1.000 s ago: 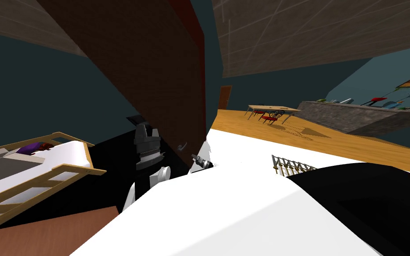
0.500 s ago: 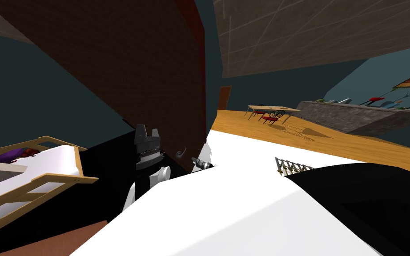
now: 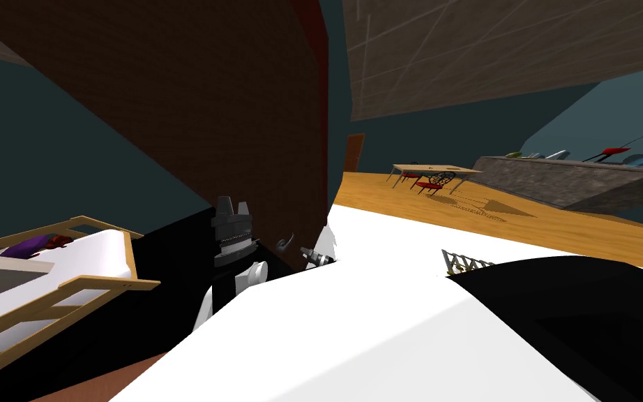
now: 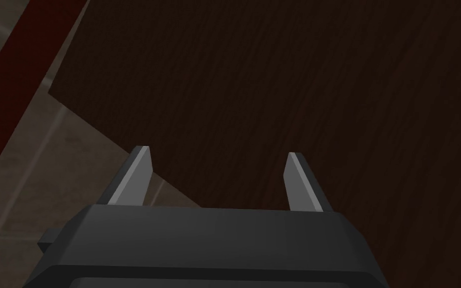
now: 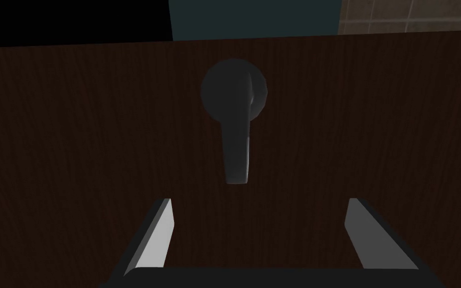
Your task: Push the door open
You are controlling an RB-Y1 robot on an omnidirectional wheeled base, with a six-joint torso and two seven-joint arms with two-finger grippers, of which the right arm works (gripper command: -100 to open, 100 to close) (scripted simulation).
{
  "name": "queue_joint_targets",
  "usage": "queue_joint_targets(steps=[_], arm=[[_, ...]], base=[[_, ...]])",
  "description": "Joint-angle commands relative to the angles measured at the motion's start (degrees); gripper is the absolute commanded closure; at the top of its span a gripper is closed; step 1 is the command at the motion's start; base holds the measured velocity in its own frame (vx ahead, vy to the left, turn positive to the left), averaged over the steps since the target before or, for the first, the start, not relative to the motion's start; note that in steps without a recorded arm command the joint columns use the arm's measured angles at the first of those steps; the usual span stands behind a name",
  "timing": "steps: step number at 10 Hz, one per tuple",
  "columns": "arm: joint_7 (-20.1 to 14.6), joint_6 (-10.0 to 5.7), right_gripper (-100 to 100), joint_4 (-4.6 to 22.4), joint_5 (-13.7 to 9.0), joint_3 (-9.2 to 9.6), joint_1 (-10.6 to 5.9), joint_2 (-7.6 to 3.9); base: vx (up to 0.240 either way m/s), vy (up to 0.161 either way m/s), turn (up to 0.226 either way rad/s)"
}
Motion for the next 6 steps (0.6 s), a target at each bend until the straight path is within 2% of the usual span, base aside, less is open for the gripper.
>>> queue_joint_targets(steps=[1,5,6], arm=[[0.2,-0.30,-100,0.6,0.0,-0.30,0.08,0.35],[0.6,-0.79,-100,1.7,-0.1,-0.84,0.23,0.98],[0.6,-0.72,-100,1.6,-0.1,-0.78,0.17,0.93]], base=[[0.183,0.171,0.038],[0.132,0.146,0.036],[0.056,0.072,-0.006]])
